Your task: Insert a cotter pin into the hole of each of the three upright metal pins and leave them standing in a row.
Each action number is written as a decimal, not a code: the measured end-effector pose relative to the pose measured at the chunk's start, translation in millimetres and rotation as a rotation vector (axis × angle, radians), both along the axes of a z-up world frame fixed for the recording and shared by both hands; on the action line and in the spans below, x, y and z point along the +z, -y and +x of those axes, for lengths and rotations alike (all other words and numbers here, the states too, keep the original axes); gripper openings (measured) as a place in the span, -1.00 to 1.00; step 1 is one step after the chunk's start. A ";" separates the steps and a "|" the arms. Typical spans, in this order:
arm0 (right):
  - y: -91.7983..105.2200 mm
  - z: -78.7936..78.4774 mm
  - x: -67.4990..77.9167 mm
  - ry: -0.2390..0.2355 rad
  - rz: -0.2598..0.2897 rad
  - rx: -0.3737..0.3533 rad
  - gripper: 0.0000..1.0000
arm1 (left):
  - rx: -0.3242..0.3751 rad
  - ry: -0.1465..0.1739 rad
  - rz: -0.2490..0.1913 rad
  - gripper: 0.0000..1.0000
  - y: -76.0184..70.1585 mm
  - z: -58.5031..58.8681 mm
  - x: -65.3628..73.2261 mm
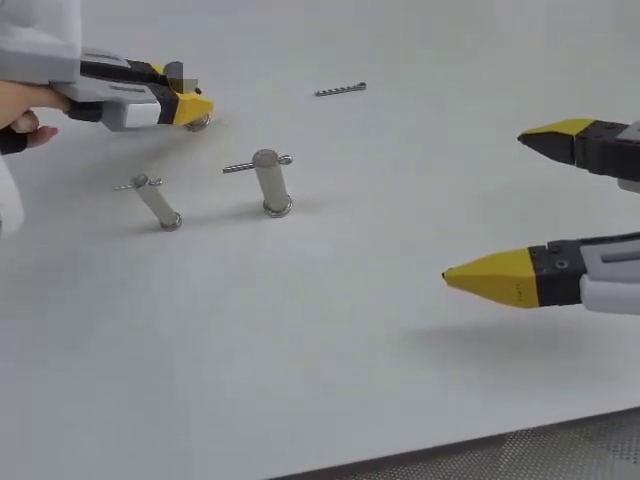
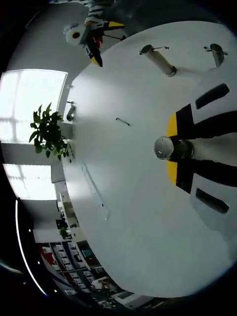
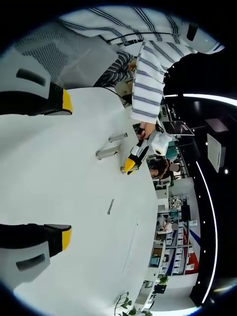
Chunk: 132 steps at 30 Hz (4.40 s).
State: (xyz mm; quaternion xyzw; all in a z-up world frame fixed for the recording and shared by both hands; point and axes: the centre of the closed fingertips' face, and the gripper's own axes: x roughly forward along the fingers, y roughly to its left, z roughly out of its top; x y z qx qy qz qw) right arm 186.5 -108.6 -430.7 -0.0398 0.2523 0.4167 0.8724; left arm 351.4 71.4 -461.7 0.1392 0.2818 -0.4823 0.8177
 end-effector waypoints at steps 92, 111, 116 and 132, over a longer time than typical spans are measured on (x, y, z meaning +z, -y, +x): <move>-27.8 -35.7 -3.9 -0.018 0.034 0.101 0.83 | -0.226 0.070 -0.029 -0.81 94.5 -171.6 10.8; -30.0 -37.2 -5.0 -0.023 0.030 0.109 0.83 | -0.224 0.049 -0.056 -0.80 91.8 -168.6 -2.5; -30.5 -37.3 -5.1 -0.024 0.026 0.112 0.82 | -0.223 0.056 -0.068 -0.80 89.2 -167.8 -3.3; -30.1 -32.9 -2.6 -0.008 0.027 0.111 0.81 | -0.221 0.044 -0.062 -0.77 83.6 -170.2 -4.4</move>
